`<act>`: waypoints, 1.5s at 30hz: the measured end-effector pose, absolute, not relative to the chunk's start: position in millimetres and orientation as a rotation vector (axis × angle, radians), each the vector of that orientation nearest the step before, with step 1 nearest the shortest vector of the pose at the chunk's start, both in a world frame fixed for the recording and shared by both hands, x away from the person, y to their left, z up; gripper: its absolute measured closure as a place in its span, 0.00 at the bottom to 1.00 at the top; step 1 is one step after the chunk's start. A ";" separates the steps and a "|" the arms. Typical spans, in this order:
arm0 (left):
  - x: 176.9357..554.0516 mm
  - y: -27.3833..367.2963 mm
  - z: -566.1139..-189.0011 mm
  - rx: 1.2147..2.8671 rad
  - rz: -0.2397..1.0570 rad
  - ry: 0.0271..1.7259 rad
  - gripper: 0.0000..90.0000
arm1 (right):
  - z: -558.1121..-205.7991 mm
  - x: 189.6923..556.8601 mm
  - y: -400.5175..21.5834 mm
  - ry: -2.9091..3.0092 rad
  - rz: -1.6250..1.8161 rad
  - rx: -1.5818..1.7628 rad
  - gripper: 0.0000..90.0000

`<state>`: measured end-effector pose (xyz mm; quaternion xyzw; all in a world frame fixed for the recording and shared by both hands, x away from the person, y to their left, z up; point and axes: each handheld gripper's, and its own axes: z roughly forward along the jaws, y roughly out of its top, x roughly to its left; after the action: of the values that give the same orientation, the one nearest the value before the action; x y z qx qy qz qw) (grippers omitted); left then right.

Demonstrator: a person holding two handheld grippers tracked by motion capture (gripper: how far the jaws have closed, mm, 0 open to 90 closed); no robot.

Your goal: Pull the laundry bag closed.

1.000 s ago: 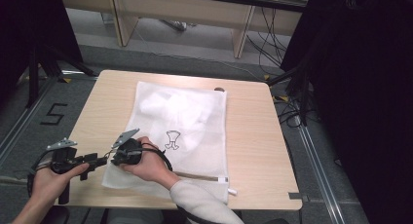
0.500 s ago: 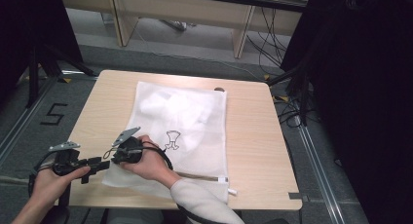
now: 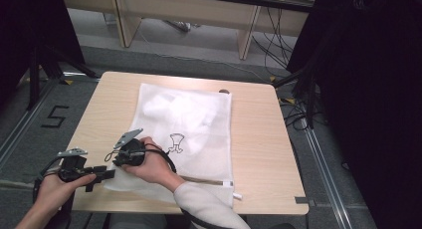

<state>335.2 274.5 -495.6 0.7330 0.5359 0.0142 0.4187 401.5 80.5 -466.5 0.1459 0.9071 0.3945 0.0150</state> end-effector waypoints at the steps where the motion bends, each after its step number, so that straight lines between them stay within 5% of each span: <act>1: 335.6 273.1 -496.2 1.845 0.026 1.338 0.58 | -466.0 401.3 80.4 2.820 1.225 0.448 0.91; 15: 340.4 267.7 -497.5 1.850 -0.041 1.338 0.91 | -465.2 398.5 77.3 2.820 1.216 0.440 0.91; 45: 337.4 268.0 -492.1 1.781 -0.037 1.353 0.96 | -474.8 391.6 60.0 2.864 1.122 0.454 0.92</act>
<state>337.4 268.0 -492.1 0.7162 0.5439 -0.0150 0.4370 391.6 60.0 -474.8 0.1461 0.9210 0.3607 0.0160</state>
